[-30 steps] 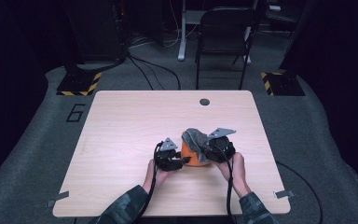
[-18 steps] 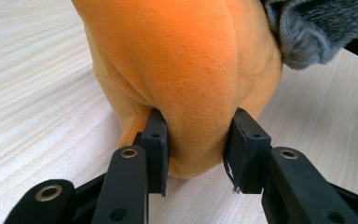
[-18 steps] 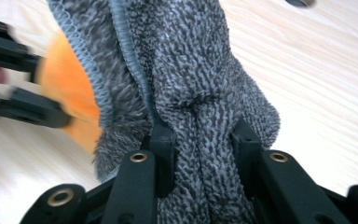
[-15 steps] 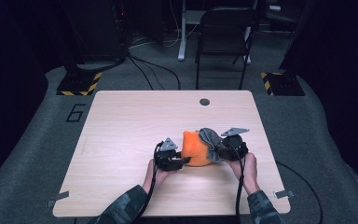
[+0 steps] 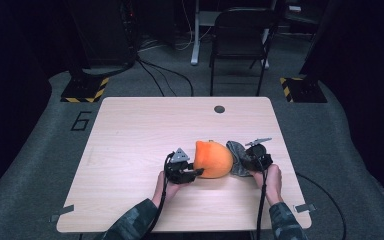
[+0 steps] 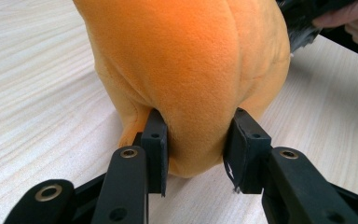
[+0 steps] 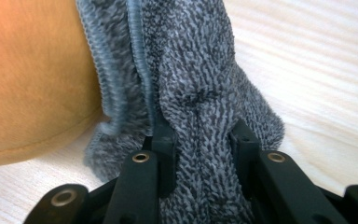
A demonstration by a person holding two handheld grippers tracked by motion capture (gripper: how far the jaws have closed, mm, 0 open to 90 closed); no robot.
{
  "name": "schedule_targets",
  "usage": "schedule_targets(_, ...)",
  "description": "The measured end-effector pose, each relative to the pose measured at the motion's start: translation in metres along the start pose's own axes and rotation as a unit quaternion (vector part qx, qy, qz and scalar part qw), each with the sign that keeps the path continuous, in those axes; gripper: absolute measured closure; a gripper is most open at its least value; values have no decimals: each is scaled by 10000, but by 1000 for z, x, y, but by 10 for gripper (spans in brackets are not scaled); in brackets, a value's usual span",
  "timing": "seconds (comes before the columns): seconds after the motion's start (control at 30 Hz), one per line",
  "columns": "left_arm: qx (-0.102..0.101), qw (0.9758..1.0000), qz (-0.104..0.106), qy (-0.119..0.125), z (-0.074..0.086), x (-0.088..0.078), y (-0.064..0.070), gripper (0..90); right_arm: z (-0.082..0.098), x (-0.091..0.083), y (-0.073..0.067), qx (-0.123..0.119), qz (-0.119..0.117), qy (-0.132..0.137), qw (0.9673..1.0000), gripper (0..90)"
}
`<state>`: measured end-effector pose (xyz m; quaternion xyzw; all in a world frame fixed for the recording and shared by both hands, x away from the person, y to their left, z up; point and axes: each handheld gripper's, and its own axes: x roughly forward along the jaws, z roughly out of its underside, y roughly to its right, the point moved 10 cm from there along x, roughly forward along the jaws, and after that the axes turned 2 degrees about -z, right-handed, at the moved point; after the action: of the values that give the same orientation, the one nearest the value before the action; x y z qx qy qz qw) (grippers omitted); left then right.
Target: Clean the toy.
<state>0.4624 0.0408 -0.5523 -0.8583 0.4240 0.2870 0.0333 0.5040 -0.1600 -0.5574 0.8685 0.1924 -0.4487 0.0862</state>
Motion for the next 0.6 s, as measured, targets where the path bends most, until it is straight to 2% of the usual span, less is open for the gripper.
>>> schedule_targets(0.13, -2, 10000, -11, 27, -1, 1, 0, 633, -11, -24, -1, -21, -71, 370, 9993, 702)
schedule_targets(0.27, 19, 10000, -9, 19, -1, 1, 1, 635, -27, -56, -14, -45, -317, 803, 9963, 704)
schedule_targets(0.3, 16, 10000, -11, 21, -1, 1, 1, 635, -32, -64, -20, -54, -414, 912, 9950, 703)
schedule_targets(0.33, 23, 10000, -28, 24, -1, 1, 1, 637, -36, -70, -26, -178, -481, 1019, 9935, 703)
schedule_targets(0.43, 103, 9999, -29, -13, -1, 0, 1, 637, -48, -84, -55, -419, -717, 1229, 9889, 701)
schedule_targets(0.5, 116, 9999, -54, -12, -1, 0, 1, 637, -52, -86, -77, -586, -880, 1240, 9866, 698)
schedule_targets(0.6, 181, 9998, -53, -34, 0, 0, 2, 637, -56, -80, -101, -833, -1054, 1195, 9837, 695)
